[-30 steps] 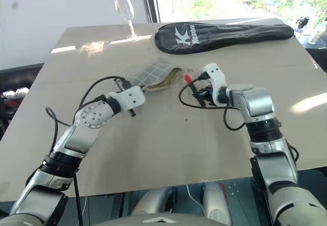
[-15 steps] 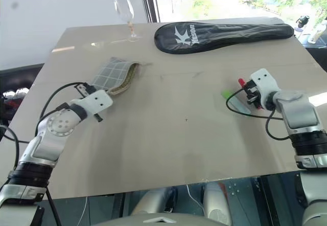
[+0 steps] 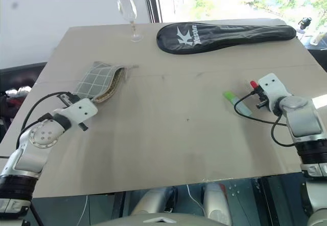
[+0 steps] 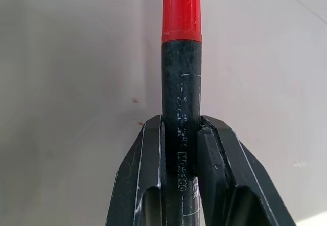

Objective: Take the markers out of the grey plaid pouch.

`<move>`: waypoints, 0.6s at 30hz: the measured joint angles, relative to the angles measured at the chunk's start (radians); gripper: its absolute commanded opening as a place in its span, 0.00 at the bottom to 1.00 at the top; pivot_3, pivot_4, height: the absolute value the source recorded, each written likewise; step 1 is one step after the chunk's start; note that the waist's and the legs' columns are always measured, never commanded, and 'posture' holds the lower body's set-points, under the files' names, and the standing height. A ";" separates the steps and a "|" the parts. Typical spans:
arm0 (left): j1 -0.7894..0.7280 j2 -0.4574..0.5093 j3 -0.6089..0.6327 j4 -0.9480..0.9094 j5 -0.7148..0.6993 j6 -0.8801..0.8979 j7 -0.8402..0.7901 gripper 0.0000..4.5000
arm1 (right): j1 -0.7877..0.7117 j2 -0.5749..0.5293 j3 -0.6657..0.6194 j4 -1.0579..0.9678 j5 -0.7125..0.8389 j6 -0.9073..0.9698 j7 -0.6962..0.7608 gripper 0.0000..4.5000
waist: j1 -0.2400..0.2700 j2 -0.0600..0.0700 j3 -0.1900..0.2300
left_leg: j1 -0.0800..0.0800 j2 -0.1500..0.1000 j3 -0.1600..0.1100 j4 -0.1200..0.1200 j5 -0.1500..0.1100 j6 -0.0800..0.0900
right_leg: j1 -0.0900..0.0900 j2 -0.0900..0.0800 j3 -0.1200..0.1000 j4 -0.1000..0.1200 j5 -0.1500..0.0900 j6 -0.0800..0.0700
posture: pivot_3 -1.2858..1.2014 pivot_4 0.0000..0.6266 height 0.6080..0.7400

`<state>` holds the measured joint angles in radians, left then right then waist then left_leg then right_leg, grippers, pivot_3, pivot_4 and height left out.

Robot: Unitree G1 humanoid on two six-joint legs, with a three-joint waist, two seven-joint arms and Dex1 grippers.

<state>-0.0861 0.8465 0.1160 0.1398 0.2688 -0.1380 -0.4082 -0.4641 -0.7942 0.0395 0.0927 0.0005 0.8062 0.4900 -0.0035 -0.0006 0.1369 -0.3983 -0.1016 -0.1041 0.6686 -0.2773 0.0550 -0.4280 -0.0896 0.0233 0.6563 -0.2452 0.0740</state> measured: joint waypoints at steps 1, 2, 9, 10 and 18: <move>0.013 0.003 0.003 0.000 -0.005 -0.012 -0.001 0.00 | 0.009 0.000 -0.010 -0.006 -0.001 -0.002 -0.001 0.09 | 0.000 0.000 0.000 | 0.000 0.000 0.000 0.000 0.000 0.000 | 0.000 0.000 0.000 0.000 0.000 0.000 | 0.52 0.24 1.00; 0.023 0.005 0.005 0.000 -0.010 -0.023 -0.003 0.00 | 0.016 0.000 -0.014 -0.008 -0.003 -0.002 -0.002 0.09 | 0.000 0.000 0.000 | 0.000 0.000 0.000 0.000 0.000 0.000 | 0.000 0.000 0.000 0.000 0.000 0.000 | 0.52 0.24 1.00; 0.066 0.051 0.038 0.030 -0.024 -0.105 -0.005 0.07 | 0.034 0.000 -0.020 -0.033 -0.010 -0.002 -0.002 0.09 | -0.001 0.000 0.000 | 0.000 0.000 0.000 0.000 0.000 0.000 | 0.000 0.000 0.000 0.000 0.000 0.000 | 0.52 0.24 1.00; 0.066 0.053 0.039 0.038 -0.019 -0.113 0.002 0.16 | 0.035 0.000 -0.021 -0.034 -0.012 -0.003 0.000 0.26 | -0.001 0.000 0.000 | 0.000 0.000 0.000 0.000 0.000 0.000 | 0.000 0.000 0.000 0.000 0.000 0.000 | 0.52 0.24 1.00; 0.009 0.058 0.044 0.100 0.056 0.040 0.089 0.48 | 0.044 -0.009 -0.020 -0.052 -0.016 -0.006 0.027 0.85 | -0.008 -0.001 0.000 | 0.000 0.000 0.000 0.000 0.000 0.000 | 0.000 0.000 0.000 0.001 0.000 0.000 | 0.52 0.24 1.00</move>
<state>-0.0773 0.9046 0.1604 0.2399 0.3251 -0.0981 -0.3190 -0.4205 -0.8031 0.0194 0.0409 -0.0151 0.8002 0.5167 -0.0115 -0.0012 0.1365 -0.3978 -0.1015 -0.1039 0.6687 -0.2773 0.0551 -0.4279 -0.0892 0.0231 0.6575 -0.2452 0.0741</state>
